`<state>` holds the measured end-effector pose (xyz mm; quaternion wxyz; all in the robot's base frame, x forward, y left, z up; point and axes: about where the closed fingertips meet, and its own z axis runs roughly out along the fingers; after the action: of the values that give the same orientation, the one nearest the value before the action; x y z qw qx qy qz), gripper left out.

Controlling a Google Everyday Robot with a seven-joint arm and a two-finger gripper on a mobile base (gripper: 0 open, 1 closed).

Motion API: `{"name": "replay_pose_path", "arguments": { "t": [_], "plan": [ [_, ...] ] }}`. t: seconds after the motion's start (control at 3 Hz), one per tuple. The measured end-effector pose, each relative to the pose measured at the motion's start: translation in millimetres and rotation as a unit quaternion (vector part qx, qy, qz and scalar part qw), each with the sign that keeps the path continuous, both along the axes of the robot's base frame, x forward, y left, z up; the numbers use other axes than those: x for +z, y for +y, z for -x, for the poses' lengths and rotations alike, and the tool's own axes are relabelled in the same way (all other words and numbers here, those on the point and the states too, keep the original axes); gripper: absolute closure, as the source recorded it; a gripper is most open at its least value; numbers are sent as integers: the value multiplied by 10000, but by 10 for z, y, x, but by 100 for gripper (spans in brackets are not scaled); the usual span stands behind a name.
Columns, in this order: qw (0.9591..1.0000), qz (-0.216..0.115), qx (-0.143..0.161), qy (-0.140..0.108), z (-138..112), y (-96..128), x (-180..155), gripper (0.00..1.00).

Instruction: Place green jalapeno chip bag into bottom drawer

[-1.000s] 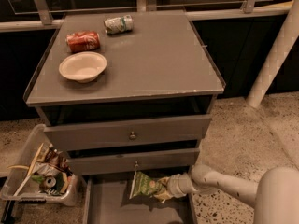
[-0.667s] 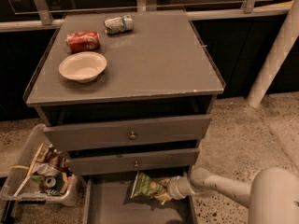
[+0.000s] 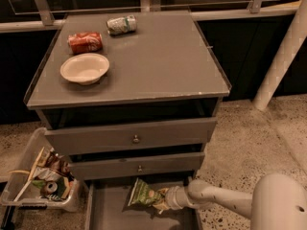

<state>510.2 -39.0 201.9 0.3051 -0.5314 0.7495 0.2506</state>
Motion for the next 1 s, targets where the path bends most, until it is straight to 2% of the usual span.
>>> {"name": "replay_pose_path", "arguments": {
  "t": [0.33,1.0],
  "plan": [
    [10000,56,25,-7,16,40,-27,100],
    [9983,527,-219,-112,46,-20,-550,100]
  ]
}}
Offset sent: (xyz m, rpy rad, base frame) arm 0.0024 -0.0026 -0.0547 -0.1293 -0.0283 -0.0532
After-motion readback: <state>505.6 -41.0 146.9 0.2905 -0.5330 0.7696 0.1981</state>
